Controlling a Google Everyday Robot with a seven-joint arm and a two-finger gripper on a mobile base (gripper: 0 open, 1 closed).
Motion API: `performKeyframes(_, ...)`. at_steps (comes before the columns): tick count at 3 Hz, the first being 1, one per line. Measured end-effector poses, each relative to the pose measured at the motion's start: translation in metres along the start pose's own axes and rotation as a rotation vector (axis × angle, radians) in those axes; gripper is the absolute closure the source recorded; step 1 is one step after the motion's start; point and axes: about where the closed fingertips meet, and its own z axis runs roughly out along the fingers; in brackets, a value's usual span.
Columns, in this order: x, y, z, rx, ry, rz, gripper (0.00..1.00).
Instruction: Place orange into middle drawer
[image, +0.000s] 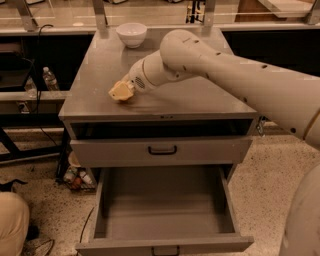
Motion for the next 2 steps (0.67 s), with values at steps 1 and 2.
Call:
performKeyframes(1,0.000,0.008,-0.028,0.015,-0.028,0.013,0.93)
performKeyframes(2,0.007,0.041,-0.106,0.086,-0.032,0.058,1.00)
